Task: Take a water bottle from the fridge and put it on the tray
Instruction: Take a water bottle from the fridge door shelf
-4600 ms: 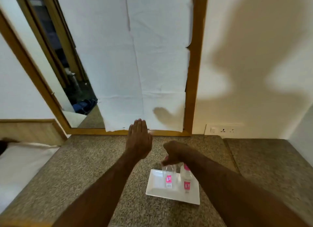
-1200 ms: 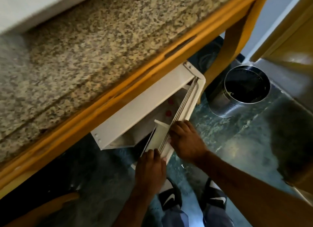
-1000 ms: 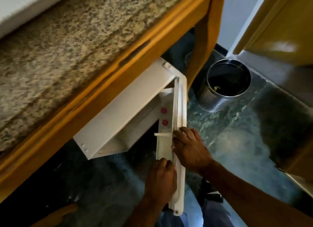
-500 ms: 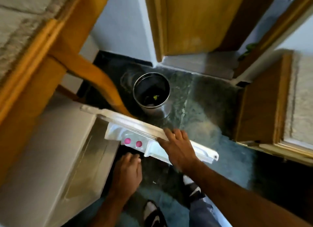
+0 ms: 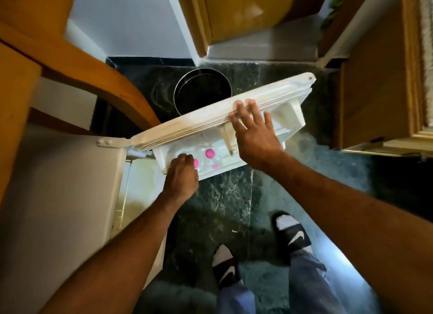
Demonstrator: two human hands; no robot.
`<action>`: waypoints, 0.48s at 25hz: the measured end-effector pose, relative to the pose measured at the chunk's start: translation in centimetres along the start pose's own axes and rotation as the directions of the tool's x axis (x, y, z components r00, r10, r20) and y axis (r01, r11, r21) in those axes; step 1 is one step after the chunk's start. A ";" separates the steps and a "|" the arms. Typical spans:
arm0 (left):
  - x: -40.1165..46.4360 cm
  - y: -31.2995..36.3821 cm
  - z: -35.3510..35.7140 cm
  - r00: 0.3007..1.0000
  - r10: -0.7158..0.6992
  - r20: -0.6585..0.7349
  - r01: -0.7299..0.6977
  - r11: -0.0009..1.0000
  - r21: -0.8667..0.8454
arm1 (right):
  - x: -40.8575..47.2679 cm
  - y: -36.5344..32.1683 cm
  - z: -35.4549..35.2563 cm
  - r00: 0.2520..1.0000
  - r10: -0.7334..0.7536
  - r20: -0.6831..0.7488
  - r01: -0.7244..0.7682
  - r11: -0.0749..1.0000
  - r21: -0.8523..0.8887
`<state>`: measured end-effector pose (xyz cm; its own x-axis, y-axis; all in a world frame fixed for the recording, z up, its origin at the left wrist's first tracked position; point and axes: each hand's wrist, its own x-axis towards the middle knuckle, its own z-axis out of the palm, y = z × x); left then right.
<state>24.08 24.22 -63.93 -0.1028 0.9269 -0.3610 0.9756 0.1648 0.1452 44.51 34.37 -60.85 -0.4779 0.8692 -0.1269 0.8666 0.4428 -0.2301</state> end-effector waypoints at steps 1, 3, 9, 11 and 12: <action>0.6 -0.5 0.6 1.000 0.008 0.007 -0.008 1.000 0.002 | -0.2 -0.7 0.3 0.997 0.003 -0.075 -0.002 1.000 0.017; 1.6 -1.1 1.7 0.999 -0.025 0.035 0.027 0.999 -0.042 | -1.7 -2.7 1.9 0.956 -0.110 -0.272 0.132 0.989 0.064; 3.4 -1.3 4.5 0.985 -0.141 0.102 0.160 0.963 -0.218 | -3.7 -8.9 9.7 0.997 0.004 0.082 -0.036 0.918 0.395; 4.2 -1.6 5.1 0.986 -0.140 0.095 0.159 0.958 -0.238 | -1.5 -8.5 11.6 0.966 0.212 0.147 -0.256 0.861 0.441; 4.4 -1.6 5.3 0.987 -0.137 0.085 0.153 0.960 -0.233 | -0.3 -8.1 12.5 0.957 0.238 0.165 -0.288 0.848 0.445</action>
<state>23.06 26.22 -70.66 -0.2183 0.8634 -0.4548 0.8761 0.3787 0.2985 35.83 27.80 -71.03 -0.2746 0.9011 -0.3355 0.8087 0.0277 -0.5876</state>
